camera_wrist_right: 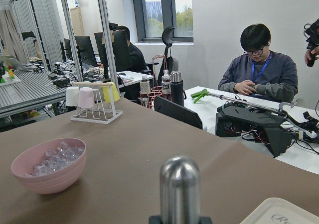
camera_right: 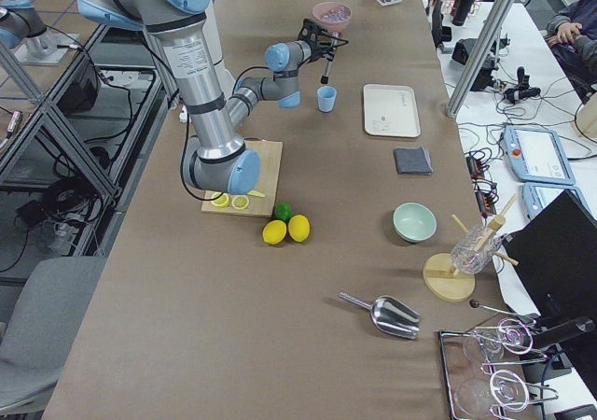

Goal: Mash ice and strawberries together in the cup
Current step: 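Push the muddler down into the cup repeatedly with the right gripper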

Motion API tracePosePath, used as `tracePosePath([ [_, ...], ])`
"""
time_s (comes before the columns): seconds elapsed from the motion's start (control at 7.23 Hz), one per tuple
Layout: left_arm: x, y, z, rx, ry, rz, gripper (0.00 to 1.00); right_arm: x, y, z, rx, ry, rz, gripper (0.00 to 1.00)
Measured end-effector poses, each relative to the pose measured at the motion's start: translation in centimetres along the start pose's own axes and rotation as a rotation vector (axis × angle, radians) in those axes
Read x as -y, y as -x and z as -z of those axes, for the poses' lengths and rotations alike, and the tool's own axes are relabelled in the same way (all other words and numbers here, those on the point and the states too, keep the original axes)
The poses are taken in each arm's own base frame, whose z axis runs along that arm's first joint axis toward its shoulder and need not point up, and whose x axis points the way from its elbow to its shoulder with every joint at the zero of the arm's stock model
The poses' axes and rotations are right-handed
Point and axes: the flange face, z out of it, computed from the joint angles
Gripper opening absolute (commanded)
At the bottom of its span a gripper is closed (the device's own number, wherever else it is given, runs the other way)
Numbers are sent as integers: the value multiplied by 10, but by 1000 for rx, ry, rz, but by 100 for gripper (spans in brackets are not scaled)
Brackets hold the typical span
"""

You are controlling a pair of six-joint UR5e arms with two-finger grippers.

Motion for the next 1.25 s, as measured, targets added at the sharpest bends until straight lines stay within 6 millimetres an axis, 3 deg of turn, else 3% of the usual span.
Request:
tracePosePath([
  [0.28,0,0,0,0,0,0,99,2,0,2,-5,9,0,0],
  [0.69,0,0,0,0,1,0,99,-64,-27,-21,7,-19,0,0],
  [0.83,0,0,0,0,1,0,99,-77,-33,-23,6,-13,3,0],
  [1.25,0,0,1,0,-1,-1,99,-85,-35,-25,5,-8,4,0],
])
